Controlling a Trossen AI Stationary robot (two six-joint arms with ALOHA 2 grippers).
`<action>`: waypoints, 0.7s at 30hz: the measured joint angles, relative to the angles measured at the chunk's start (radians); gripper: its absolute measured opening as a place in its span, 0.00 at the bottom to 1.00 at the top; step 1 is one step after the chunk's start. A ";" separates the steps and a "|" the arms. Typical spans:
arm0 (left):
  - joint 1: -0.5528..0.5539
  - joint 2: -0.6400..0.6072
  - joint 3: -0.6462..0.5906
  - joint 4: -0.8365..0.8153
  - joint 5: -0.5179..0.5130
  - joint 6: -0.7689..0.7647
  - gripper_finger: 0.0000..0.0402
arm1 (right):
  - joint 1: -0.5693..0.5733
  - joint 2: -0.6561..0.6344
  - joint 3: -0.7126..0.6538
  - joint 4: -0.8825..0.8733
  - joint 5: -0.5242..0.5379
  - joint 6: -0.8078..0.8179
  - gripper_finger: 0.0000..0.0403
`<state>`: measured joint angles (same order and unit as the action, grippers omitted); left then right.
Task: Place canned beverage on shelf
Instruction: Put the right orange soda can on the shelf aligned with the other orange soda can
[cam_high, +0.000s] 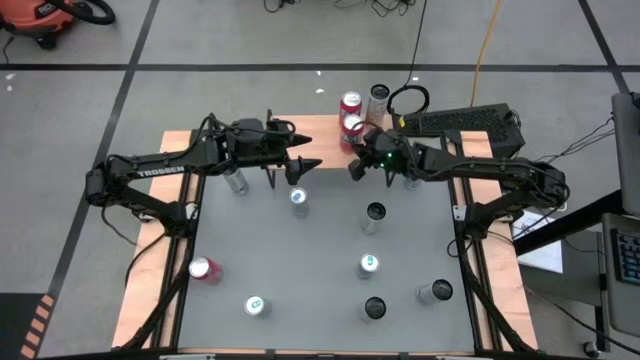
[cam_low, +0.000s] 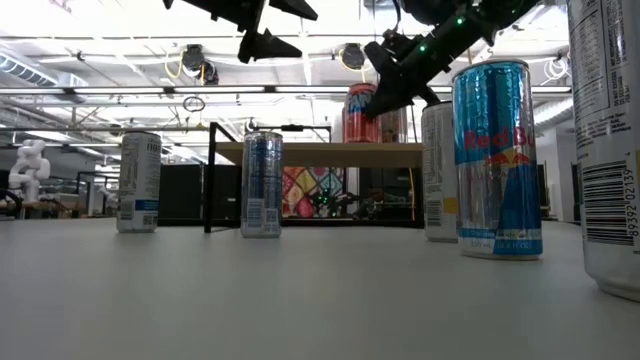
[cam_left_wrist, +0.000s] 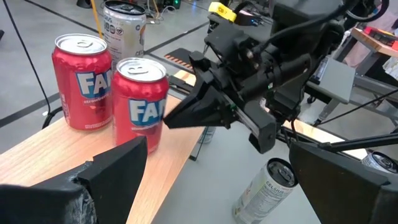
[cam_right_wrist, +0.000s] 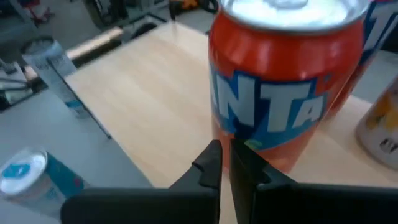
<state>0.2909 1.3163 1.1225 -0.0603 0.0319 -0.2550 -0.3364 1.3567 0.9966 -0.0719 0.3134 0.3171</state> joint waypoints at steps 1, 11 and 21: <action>0.000 0.000 0.000 -0.001 0.000 0.000 0.98 | -0.005 0.000 0.000 0.009 0.000 -0.006 0.00; 0.000 0.000 0.000 -0.002 -0.001 0.000 0.98 | -0.038 0.019 0.000 0.050 -0.002 -0.018 0.00; 0.000 0.000 0.000 -0.003 -0.007 0.000 0.98 | -0.038 0.023 0.000 0.062 -0.030 -0.016 0.00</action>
<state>0.2909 1.3163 1.1225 -0.0635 0.0246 -0.2550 -0.3740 1.3792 0.9966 -0.0101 0.2832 0.3013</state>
